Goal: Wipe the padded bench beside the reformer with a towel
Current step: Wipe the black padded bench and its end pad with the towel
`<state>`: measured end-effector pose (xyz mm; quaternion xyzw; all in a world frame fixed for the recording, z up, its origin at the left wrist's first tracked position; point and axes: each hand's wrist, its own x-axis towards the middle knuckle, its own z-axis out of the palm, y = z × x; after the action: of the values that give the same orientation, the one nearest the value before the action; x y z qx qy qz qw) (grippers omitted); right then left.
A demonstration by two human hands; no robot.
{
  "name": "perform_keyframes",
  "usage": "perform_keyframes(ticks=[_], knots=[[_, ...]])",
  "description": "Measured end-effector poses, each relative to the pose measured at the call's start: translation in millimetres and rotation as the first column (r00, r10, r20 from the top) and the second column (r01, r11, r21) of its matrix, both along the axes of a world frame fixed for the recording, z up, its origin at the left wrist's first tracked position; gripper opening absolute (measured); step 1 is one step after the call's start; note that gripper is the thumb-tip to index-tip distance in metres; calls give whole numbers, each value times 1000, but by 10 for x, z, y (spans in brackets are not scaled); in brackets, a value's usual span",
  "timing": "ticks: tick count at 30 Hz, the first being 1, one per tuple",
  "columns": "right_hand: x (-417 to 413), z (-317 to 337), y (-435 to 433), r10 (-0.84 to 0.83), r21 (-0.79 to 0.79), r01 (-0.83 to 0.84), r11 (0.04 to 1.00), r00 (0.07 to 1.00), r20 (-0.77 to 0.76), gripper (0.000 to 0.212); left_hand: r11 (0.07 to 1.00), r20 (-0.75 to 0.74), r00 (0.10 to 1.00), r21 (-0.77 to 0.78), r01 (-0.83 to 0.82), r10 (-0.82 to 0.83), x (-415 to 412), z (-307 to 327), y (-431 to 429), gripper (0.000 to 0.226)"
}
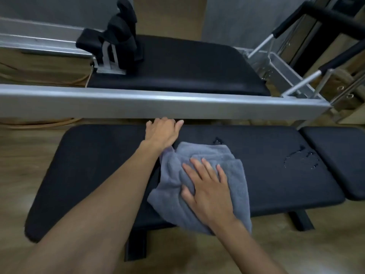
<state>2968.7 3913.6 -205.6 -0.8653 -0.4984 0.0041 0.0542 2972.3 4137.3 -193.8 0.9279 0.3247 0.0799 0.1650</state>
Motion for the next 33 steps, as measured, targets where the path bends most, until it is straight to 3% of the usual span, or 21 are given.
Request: perform_keyframes(ticks=[4,7,12,18,26,33], knots=[[484,-48,368,-75,62,75,995,997,4,62,999,57,998,38,-35,33,59,-114,152,62],[915,-132,800,-109,89,107,990,994,16,59,996,87,993,-19,-83,84,118,-168,276,66],[1343,-34,1421,-141,-2,141,990,990,6,54,996,52,999,-94,-1,6,-6,-209,278,56],[967,-77,794,-84,36,86,996,996,-43,58,995,-25,999,-96,-42,40,-37,-119,21,52],[374,8,-495,-52,10,52,999,998,29,60,998,-52,999,-61,6,-9,138,12,-322,56],[886,-66,146,-83,29,82,996,996,22,64,997,149,986,20,-73,69,325,-97,-202,67]])
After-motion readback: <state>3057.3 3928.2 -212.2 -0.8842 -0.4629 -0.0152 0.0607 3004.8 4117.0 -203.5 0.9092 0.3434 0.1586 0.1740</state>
